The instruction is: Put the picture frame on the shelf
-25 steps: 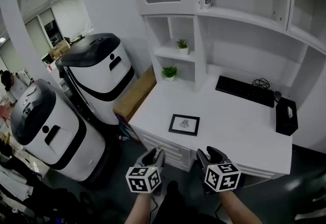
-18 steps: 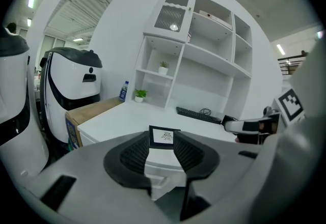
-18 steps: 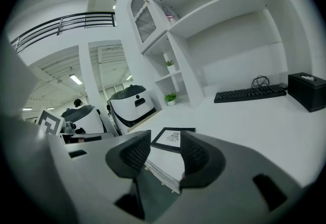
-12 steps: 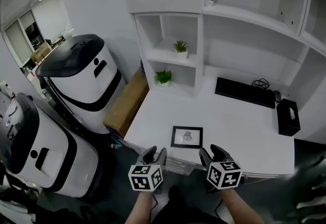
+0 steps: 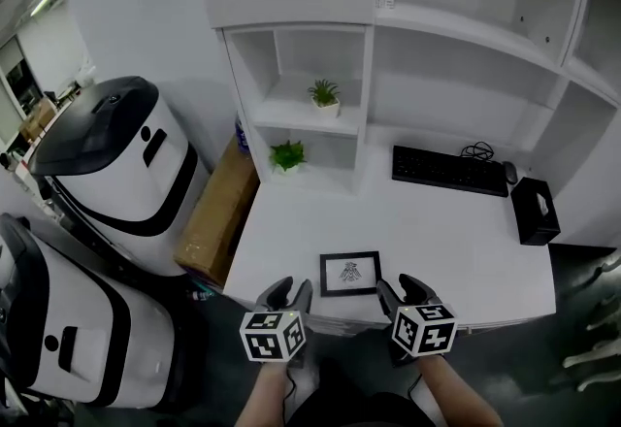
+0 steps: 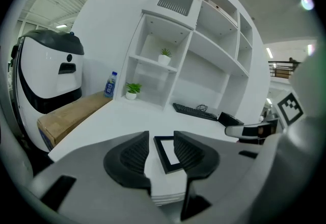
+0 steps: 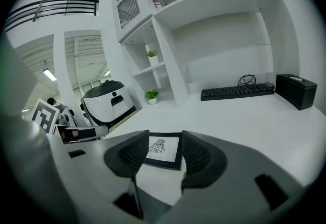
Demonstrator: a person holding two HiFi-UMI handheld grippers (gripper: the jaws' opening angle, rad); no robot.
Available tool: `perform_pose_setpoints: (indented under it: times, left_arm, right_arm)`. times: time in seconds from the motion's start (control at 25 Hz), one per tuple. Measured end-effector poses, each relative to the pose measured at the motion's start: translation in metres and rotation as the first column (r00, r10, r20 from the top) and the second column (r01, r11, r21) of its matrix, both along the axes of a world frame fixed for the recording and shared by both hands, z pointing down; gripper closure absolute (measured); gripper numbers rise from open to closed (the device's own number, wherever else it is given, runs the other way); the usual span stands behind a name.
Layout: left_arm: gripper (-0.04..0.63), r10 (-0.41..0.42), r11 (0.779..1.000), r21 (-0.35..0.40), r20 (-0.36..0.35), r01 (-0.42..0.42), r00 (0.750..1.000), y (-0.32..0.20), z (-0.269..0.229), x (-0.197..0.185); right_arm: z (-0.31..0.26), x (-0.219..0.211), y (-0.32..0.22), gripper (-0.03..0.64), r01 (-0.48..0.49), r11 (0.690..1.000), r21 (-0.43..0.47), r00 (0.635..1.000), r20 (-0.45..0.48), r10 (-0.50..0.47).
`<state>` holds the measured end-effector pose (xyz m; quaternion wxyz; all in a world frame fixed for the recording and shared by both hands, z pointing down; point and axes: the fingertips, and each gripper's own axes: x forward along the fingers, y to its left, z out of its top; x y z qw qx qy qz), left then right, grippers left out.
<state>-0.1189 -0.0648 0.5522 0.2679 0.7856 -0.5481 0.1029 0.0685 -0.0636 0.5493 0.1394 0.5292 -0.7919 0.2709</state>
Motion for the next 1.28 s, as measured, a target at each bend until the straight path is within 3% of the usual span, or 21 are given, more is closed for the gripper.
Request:
perform_pose_setpoints:
  times: [0.56,1.28]
  left_arm:
    - [0.456,0.064,0.993,-0.096,0.004,-0.063,0.998,-0.031,0.034,0.016]
    - [0.449,0.083,0.963,-0.258,0.032,-0.072,0.996,-0.047,0.084,0.046]
  right_arm:
    - [0.032,-0.004,-0.024,0.412,-0.057,0.996,-0.064,0.996,-0.068,0.053]
    - [0.088,0.003,-0.040,0.402,-0.041,0.980,-0.196,0.993,-0.113,0.019]
